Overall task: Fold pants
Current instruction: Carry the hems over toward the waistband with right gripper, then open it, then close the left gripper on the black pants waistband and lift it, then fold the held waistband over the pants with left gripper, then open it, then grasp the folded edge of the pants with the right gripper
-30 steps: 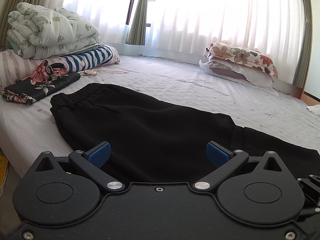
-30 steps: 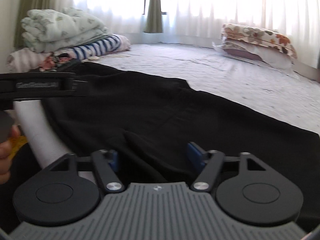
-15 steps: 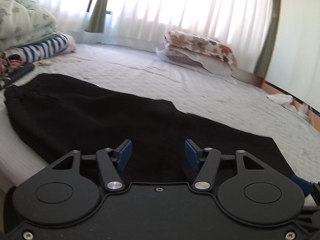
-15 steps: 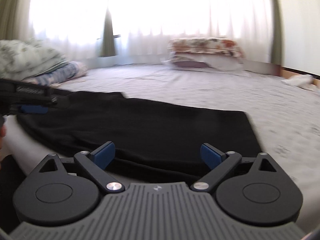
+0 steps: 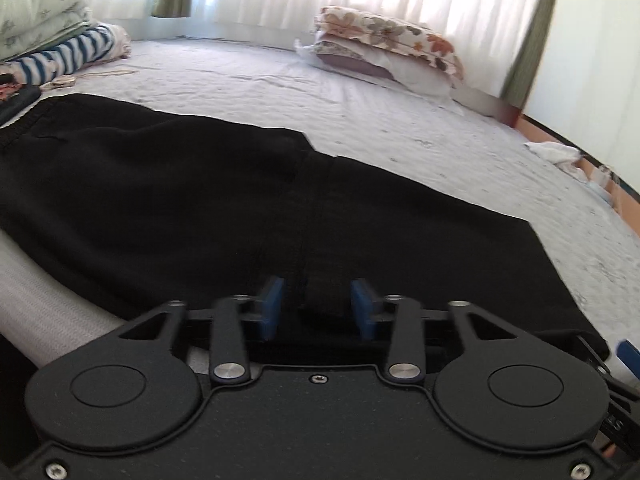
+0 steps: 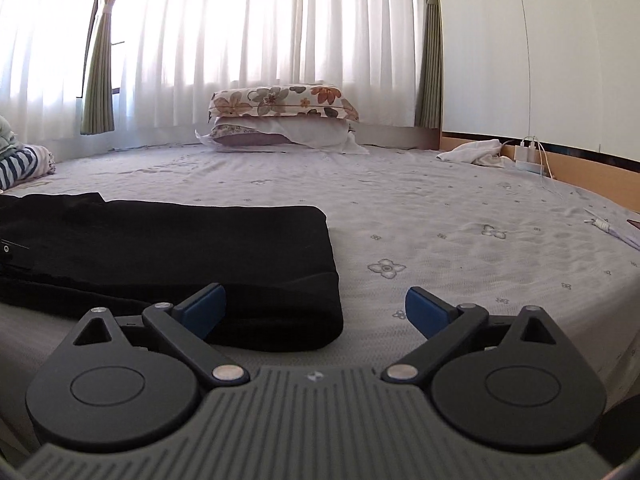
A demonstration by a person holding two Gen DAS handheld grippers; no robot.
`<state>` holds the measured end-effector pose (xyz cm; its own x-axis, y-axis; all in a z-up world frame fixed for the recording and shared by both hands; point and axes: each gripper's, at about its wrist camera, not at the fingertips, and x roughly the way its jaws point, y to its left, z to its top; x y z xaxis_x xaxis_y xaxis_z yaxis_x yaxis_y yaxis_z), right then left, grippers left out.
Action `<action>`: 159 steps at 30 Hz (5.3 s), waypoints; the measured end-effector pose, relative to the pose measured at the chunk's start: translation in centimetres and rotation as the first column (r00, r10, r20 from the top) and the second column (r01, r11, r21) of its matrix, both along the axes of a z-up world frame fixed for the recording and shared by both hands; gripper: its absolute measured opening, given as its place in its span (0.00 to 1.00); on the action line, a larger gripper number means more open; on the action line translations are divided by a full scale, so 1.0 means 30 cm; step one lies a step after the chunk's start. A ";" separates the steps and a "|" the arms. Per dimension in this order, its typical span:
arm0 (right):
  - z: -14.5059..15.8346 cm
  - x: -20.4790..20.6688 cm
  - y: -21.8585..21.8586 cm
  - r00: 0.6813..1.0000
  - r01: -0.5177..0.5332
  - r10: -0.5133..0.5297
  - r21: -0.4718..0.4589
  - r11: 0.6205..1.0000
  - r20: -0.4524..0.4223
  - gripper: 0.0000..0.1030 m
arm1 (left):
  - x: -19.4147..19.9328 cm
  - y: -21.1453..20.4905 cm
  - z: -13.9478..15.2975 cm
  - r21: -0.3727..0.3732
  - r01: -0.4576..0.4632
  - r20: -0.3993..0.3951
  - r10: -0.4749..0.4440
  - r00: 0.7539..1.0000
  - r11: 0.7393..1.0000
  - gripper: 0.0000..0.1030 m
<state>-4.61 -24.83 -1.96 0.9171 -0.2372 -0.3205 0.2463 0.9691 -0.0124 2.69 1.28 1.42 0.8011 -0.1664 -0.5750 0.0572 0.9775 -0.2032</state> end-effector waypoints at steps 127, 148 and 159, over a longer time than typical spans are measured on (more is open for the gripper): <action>0.158 0.126 0.219 0.961 -0.269 0.274 0.101 0.958 -0.039 0.99 | 0.089 0.101 0.309 -0.057 0.107 0.371 -0.079 0.925 0.993 0.16; 0.087 0.104 0.126 0.969 -0.233 0.246 0.293 0.927 -0.007 1.00 | 0.030 0.151 0.183 -0.031 0.085 0.192 -0.077 0.978 0.996 0.58; 0.098 0.199 0.260 0.995 -0.099 0.100 0.178 0.979 0.004 0.99 | 0.112 0.309 0.015 0.051 -0.115 0.093 0.110 0.990 0.992 0.34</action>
<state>1.36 -17.02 0.97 0.9315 -0.0839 -0.3539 0.1490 0.9757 0.1609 6.04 10.56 1.86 0.8618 -0.0416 -0.5055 -0.0384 0.9884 -0.1468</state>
